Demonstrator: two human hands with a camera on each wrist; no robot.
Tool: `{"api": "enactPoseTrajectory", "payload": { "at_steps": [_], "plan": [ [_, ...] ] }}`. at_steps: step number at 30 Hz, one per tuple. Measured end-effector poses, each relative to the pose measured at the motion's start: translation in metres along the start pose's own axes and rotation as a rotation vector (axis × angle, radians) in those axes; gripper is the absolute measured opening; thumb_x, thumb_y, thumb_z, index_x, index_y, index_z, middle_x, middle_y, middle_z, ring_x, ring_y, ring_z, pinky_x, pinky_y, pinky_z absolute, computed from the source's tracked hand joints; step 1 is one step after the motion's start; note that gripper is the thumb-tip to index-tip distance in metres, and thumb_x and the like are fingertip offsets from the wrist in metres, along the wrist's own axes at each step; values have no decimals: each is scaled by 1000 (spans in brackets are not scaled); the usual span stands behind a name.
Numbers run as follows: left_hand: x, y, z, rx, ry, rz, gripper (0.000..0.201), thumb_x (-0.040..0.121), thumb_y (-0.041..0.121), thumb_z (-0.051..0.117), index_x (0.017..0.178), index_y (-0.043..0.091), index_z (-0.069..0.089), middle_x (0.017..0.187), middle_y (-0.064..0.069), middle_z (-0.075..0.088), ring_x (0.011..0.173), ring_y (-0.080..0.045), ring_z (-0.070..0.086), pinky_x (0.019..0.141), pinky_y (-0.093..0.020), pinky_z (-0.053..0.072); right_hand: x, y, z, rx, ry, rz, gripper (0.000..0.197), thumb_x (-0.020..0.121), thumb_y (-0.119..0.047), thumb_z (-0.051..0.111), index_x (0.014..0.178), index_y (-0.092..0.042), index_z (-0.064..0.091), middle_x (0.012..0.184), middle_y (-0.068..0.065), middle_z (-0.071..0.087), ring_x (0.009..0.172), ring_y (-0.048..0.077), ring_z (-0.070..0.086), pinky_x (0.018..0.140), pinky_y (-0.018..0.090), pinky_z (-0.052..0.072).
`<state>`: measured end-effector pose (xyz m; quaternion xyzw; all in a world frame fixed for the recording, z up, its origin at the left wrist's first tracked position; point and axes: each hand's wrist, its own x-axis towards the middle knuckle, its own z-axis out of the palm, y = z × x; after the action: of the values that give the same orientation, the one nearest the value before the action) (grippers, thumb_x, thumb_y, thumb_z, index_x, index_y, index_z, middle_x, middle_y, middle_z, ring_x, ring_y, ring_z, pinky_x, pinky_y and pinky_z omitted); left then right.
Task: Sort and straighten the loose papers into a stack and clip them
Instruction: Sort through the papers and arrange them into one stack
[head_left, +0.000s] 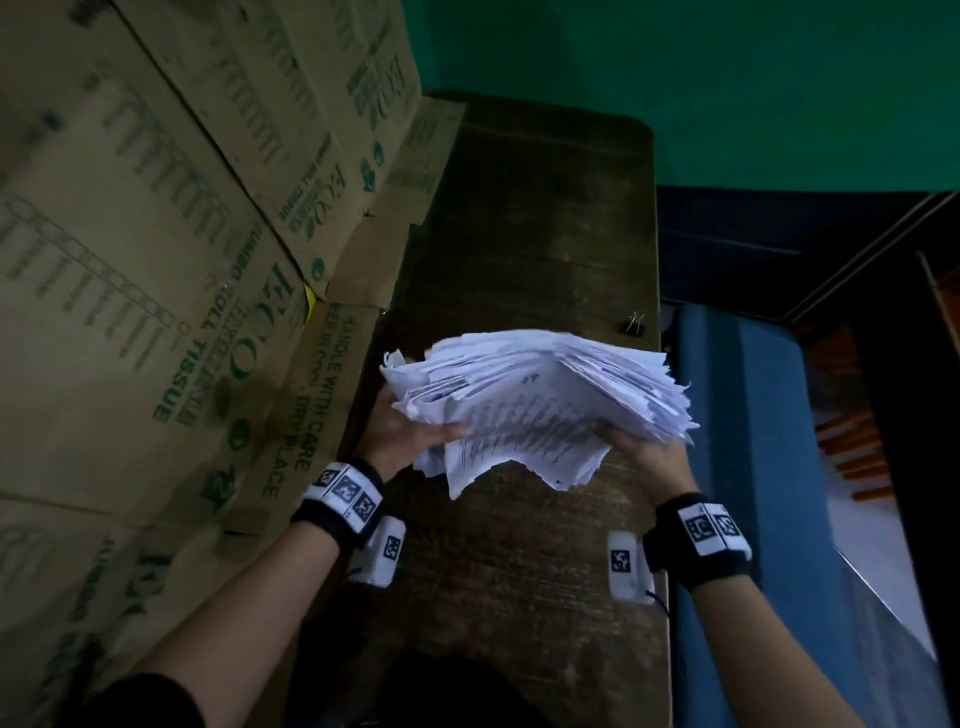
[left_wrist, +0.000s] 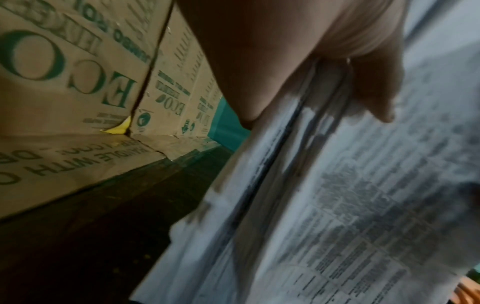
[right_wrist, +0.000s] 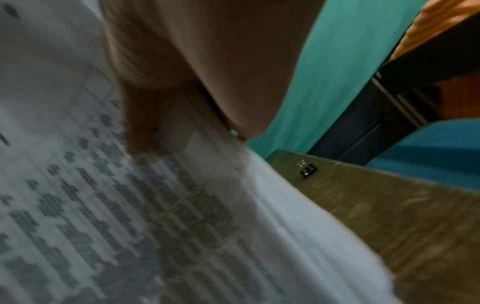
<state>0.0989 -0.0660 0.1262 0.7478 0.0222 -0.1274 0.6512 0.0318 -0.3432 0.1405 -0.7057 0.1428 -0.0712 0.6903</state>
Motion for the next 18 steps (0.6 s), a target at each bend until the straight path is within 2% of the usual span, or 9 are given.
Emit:
{"api": "enactPoseTrajectory", "payload": {
  "at_steps": [3, 6, 9, 10, 12, 13, 15, 16, 18],
  "plan": [
    [4, 5, 3, -2, 207, 60, 56, 55, 15, 92, 103, 7, 66, 98, 0, 72, 94, -14, 70, 74, -23, 57, 2, -13, 9, 109, 38, -132, 41, 72, 10, 76, 87, -28, 75, 92, -9, 76, 89, 9, 70, 78, 29, 58],
    [1, 8, -8, -5, 188, 137, 63, 48, 24, 95, 101, 7, 65, 99, 2, 71, 93, -6, 68, 79, -23, 56, -4, -6, -1, 73, 36, -125, 43, 70, 8, 79, 90, -29, 75, 95, -7, 75, 91, 12, 70, 80, 29, 59],
    [-3, -9, -2, 25, 25, -14, 63, 53, 11, 90, 110, 4, 64, 100, 8, 70, 89, 3, 68, 76, -20, 56, -10, 34, -11, -168, -8, 151, 38, 75, -5, 80, 101, -30, 67, 106, -5, 70, 105, 18, 66, 96, 43, 52],
    [-4, -14, 3, 9, -3, -59, 63, 58, 6, 89, 115, 5, 63, 103, 6, 70, 92, 1, 68, 77, -21, 56, -9, 42, -10, -242, -34, 257, 33, 79, -12, 78, 105, -28, 65, 109, -2, 66, 110, 20, 62, 95, 39, 51],
    [-4, -16, 10, 23, 50, -100, 56, 62, 12, 88, 113, 10, 64, 105, 4, 71, 96, -6, 68, 76, -22, 56, -7, 41, -4, -224, -1, 376, 35, 82, -20, 75, 115, -13, 64, 110, 1, 65, 106, 16, 62, 79, 23, 51],
    [-3, -13, 12, 54, 104, -76, 50, 62, 17, 89, 107, 12, 66, 100, 5, 71, 92, -5, 68, 71, -20, 53, -5, 38, -3, -159, 46, 333, 37, 80, -14, 76, 115, -5, 65, 106, 1, 69, 96, 11, 65, 73, 23, 51],
    [-3, -4, 12, 42, 125, 12, 42, 61, 14, 89, 97, 18, 67, 90, 11, 70, 83, 7, 66, 67, -11, 50, -1, 28, -3, -81, 111, 149, 34, 73, 1, 79, 104, 2, 65, 91, -3, 74, 81, 5, 69, 72, 31, 53],
    [-3, 0, 12, 1, 100, 23, 45, 61, 11, 89, 99, 19, 66, 91, 12, 71, 85, 9, 66, 70, -10, 51, 1, 24, -3, -24, 106, 119, 38, 70, 3, 81, 104, 2, 64, 90, 1, 75, 82, 9, 71, 74, 33, 55],
    [-1, -7, 9, -99, 48, -3, 54, 63, 10, 88, 111, 17, 64, 103, 9, 71, 97, -2, 67, 80, -20, 55, 2, 24, -3, 73, 90, 158, 50, 68, 3, 83, 111, -2, 60, 102, 13, 73, 92, 24, 72, 76, 39, 57]
  ]
}}
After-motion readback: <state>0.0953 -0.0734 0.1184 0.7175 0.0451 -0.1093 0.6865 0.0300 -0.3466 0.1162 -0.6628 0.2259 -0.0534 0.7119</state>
